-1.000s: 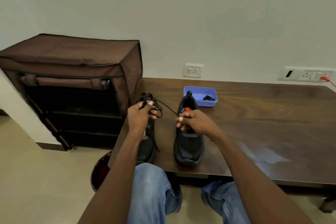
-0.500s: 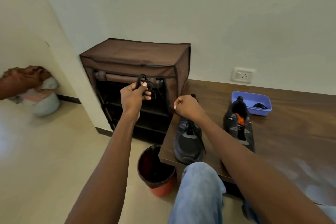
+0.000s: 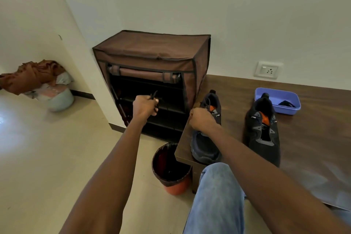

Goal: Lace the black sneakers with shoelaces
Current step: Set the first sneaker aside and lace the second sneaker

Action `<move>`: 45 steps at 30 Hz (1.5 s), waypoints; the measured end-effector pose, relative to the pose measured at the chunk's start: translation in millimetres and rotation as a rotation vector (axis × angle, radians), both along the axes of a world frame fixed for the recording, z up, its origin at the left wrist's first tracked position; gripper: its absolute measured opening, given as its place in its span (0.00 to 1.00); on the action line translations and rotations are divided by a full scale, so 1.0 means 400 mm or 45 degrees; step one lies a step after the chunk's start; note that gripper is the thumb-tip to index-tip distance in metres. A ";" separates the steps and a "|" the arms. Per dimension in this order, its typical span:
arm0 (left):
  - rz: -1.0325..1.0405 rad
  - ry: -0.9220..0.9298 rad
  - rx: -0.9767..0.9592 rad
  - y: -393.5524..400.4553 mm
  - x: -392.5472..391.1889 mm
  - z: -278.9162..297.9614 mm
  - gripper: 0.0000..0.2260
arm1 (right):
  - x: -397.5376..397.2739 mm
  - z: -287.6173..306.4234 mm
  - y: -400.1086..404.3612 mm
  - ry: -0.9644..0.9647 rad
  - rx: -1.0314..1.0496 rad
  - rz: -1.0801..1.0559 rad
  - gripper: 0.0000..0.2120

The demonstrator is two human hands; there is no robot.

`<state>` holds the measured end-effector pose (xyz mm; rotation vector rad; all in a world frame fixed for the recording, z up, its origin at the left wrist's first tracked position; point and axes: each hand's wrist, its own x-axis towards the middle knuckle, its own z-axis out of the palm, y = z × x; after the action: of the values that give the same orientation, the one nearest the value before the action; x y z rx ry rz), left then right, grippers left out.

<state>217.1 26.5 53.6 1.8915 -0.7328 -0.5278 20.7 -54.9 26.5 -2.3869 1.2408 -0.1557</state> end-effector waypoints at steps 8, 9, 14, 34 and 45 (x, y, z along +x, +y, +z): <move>-0.127 -0.090 0.412 0.033 -0.024 -0.133 0.07 | -0.011 -0.034 -0.009 -0.237 -0.088 -0.036 0.05; -0.117 -0.099 0.391 0.036 -0.030 -0.143 0.05 | -0.015 -0.035 -0.009 -0.249 -0.100 -0.030 0.06; -0.130 -0.125 0.284 0.021 -0.097 -0.136 0.06 | -0.048 -0.035 -0.002 -0.386 -0.174 -0.050 0.08; -0.800 -0.746 -0.010 -0.426 -0.706 -0.006 0.09 | -0.698 0.057 -0.394 -0.187 -0.318 -0.810 0.10; -0.611 -0.327 -0.172 -0.553 -0.721 -0.102 0.15 | -0.652 -0.073 -0.666 0.606 -0.125 -0.380 0.17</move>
<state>-71.1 -194.8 12.9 1.6726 -1.3750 -0.5178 -240.2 -321.3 -2.8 -2.3860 1.8415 0.2864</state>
